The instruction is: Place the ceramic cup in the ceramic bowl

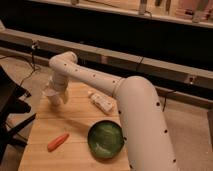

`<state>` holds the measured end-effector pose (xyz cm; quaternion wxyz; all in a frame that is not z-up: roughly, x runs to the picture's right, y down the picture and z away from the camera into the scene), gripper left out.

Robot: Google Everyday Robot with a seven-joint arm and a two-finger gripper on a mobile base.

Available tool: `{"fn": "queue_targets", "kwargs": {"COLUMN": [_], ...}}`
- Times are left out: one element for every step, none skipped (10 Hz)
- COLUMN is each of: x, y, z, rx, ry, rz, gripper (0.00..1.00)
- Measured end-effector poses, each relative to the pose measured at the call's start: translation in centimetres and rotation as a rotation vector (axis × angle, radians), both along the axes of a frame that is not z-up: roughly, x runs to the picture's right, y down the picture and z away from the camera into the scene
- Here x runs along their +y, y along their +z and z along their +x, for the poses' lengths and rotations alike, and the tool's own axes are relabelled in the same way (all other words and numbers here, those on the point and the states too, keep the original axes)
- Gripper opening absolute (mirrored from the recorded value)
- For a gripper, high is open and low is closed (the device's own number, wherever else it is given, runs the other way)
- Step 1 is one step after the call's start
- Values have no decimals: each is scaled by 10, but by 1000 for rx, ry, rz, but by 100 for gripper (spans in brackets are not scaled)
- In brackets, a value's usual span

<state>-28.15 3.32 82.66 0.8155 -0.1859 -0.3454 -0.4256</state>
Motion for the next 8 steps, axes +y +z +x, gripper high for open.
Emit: {"fn": "queue_targets", "kwargs": {"x": [-1,-3,-4,-7,-9,-9,-7,-5], "y": [3,6,10,14,18,22,29,36], "z": [-4,-8,-10,-8,-9,-9,-8,-5], "rx": [11,21,35,54,67,79,91,100], "ry": [-11,-16,-20,-20,-23,-26,-24,-17], "rz": [12,22,32,41,45,46,39,27], "gripper": [80,80,80,80,80,80,80,80]}}
